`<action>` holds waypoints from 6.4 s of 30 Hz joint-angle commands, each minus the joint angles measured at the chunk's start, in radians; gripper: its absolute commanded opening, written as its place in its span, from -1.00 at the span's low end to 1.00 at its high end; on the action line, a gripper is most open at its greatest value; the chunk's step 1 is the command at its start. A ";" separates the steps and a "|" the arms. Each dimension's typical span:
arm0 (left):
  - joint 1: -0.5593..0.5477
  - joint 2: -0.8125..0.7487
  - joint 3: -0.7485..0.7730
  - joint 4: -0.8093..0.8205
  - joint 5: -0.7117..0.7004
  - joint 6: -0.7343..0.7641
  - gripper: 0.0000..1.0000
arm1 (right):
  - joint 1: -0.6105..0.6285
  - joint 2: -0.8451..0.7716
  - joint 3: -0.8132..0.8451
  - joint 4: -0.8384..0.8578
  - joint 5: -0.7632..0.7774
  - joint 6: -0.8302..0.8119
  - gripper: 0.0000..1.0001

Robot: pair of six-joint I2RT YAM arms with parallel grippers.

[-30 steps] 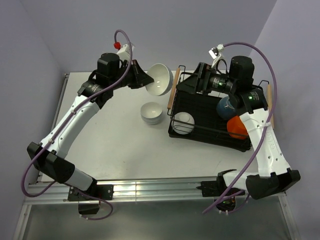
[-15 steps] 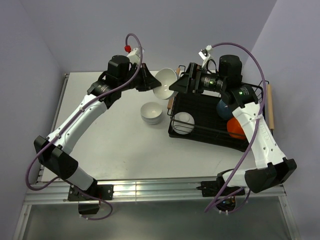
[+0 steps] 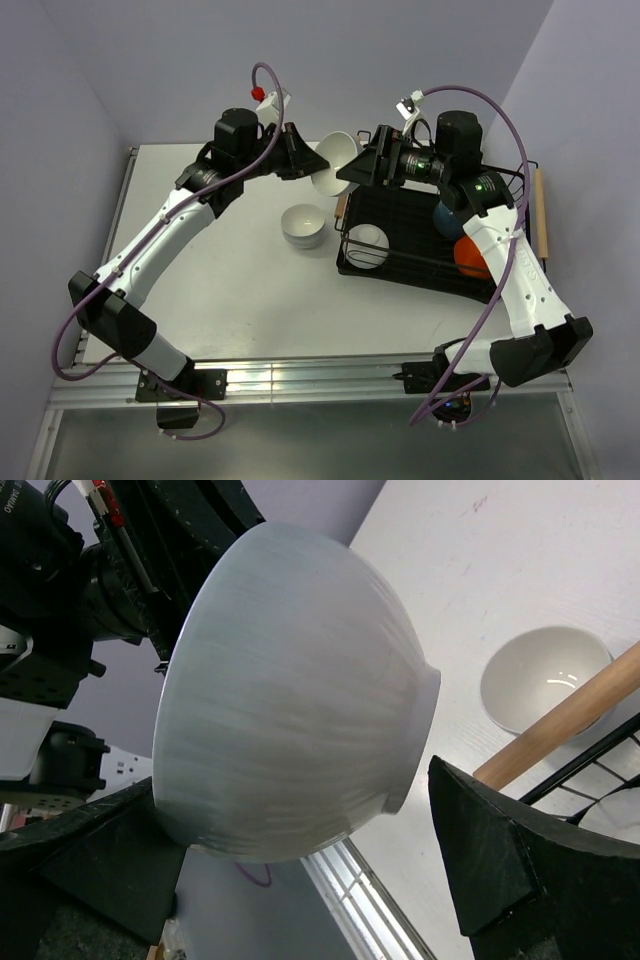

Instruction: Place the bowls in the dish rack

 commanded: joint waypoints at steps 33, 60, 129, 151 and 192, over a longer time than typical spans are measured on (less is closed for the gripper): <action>0.001 -0.042 -0.033 0.115 0.061 -0.031 0.38 | -0.138 -0.048 -0.024 0.053 -0.089 -0.012 -1.00; 0.027 -0.134 0.009 -0.104 -0.098 0.292 0.99 | -0.399 0.044 0.055 -0.709 0.536 -0.859 -1.00; 0.122 -0.158 -0.025 -0.109 -0.079 0.247 0.99 | -0.012 0.012 -0.415 -0.321 0.954 -1.469 0.18; 0.122 -0.149 -0.019 -0.112 -0.083 0.250 0.99 | -0.011 0.007 -0.367 -0.439 0.923 -1.477 1.00; 0.133 -0.148 -0.034 -0.112 -0.071 0.256 0.99 | -0.020 0.056 -0.202 -0.614 0.727 -1.488 0.84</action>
